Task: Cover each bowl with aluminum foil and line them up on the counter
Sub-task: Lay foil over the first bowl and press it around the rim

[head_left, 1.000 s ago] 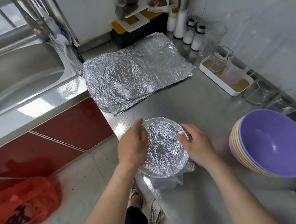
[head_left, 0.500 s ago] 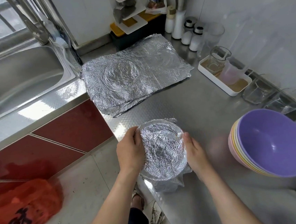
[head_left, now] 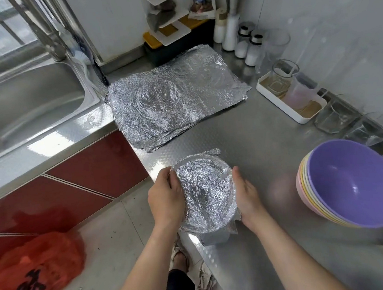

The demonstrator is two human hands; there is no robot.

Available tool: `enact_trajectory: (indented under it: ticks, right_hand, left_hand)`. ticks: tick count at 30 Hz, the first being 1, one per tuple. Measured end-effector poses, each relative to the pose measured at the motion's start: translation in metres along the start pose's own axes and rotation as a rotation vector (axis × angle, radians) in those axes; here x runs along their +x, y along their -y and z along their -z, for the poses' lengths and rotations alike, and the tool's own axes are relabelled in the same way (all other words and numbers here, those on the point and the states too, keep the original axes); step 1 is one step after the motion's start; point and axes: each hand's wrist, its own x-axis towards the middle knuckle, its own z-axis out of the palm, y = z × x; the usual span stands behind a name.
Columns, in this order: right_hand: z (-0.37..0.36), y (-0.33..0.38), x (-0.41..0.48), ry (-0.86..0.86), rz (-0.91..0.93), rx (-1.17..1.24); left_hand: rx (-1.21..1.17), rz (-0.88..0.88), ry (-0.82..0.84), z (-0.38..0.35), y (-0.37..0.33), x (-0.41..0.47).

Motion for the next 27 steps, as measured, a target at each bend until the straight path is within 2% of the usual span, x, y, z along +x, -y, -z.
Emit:
enact_trajectory:
  ticks: [2,5,7,12,15,20,27]
  right_hand:
    - [0.002,0.007,0.001,-0.001,0.139,-0.139]
    - [0.009,0.006,0.011,-0.032,0.312,-0.293]
    - [0.006,0.002,0.011,-0.042,0.341,-0.386]
    - [-0.004,-0.010,0.011,-0.125,0.359,-0.412]
    - [-0.007,-0.008,0.011,-0.172,0.348,-0.480]
    - [-0.009,-0.003,0.011,-0.189,0.354,-0.535]
    - [-0.009,-0.001,0.013,-0.144,0.343,-0.526]
  left_hand:
    - [0.112,-0.019,0.034,0.004,-0.004,0.002]
    - [0.243,-0.276,0.049,0.006,-0.017,0.017]
    - [0.322,-0.391,0.133,0.002,-0.033,0.031]
    - [0.665,-0.400,0.422,-0.023,-0.067,0.061]
    - [0.630,-0.388,0.501,-0.032,-0.064,0.070]
    - [0.524,-0.488,0.564,-0.034,-0.055,0.072]
    - [0.414,-0.529,0.652,-0.030,-0.052,0.077]
